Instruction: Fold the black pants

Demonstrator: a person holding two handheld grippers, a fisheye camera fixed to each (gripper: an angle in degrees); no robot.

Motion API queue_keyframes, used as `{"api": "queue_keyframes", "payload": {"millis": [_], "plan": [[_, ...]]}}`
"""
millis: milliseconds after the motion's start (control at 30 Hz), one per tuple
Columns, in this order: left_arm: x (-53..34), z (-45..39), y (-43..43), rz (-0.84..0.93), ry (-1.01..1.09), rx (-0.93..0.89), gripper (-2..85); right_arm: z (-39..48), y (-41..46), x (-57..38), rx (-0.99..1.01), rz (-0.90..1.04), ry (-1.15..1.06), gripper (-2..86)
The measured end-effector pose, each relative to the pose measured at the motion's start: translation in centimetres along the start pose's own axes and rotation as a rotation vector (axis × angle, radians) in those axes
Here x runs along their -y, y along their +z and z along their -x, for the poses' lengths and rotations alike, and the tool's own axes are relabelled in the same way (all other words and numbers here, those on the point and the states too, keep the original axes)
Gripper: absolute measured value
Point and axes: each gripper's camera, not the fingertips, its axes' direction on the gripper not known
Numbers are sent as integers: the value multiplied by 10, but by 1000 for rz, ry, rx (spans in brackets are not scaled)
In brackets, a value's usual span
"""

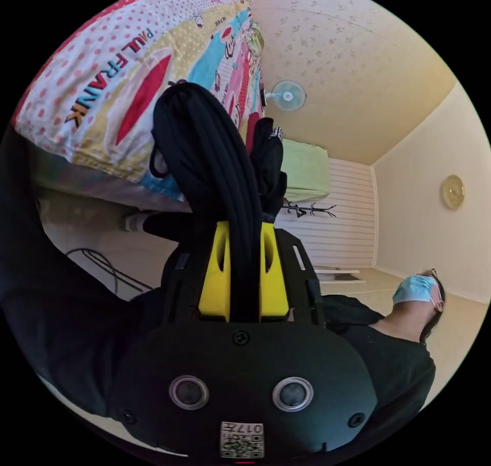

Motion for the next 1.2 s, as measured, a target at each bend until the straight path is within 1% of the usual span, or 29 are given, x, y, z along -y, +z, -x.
{"api": "queue_keyframes", "payload": {"millis": [100,167,200,267,300,367,400,433,467,533,567,600,633,667,700,733,767,800,833,867,900,933,967,1000,1067,1100,1133,1167,1200], "plan": [[7,-45,12,55,65,6,88,27,-28,-14,77,-79,-84,108],[31,-90,31,105,186,68,90,40,-53,-11,75,-115,-163,106],[37,-102,37,108,219,76,90,50,-72,-4,69,-146,-208,104],[66,-151,59,123,355,54,91,71,-103,13,44,-201,-277,102],[74,-165,65,130,394,45,91,95,-123,25,-8,-223,-351,102],[101,-227,93,147,571,30,89,143,-153,42,-142,-250,-486,103],[107,-243,101,148,618,29,89,173,-174,51,-229,-276,-561,106],[122,-269,120,152,680,18,88,197,-196,61,-298,-314,-599,109],[141,-289,143,162,700,0,88,206,-208,66,-325,-334,-610,110],[172,-308,183,179,719,38,88,217,-256,85,-457,-413,-592,115],[195,-304,210,186,658,86,93,213,-269,90,-488,-438,-551,117],[206,-297,224,185,621,118,95,196,-294,101,-543,-482,-418,121],[224,-278,249,190,560,199,104,169,-316,112,-620,-506,-255,128],[237,-251,274,217,514,299,107,152,-325,116,-671,-516,-166,132],[241,-235,286,245,494,346,104,114,-340,120,-778,-529,23,139],[243,-199,305,319,436,427,100,76,-346,119,-885,-503,201,147],[236,-161,315,381,389,460,96,60,-344,116,-939,-469,258,146],[230,-143,315,410,375,452,89,44,-332,105,-1024,-417,254,145],[215,-110,312,475,370,415,73,45,-320,83,-1045,-496,172,139],[199,-79,303,521,371,395,43,47,-313,70,-1035,-541,140,136],[190,-64,296,533,357,410,28,47,-299,45,-1023,-612,98,126],[172,-33,277,540,321,472,12,40,-281,23,-1021,-619,83,117],[154,-7,253,529,274,538,1,35,-271,13,-1024,-615,85,113],[145,5,240,520,253,558,-2,22,-251,-5,-1027,-606,100,101],[113,29,179,437,205,503,-8,-1,-218,-23,-1017,-580,108,74],[107,32,163,406,186,520,-8,-16,-195,-24,-991,-518,98,50],[97,31,132,355,165,583,-9,-28,-171,-16,-968,-421,72,30],[92,22,103,316,170,667,-10,-32,-160,-10,-965,-364,58,21],[92,16,89,295,178,713,-10,-37,-137,7,-988,-228,7,15]]}}
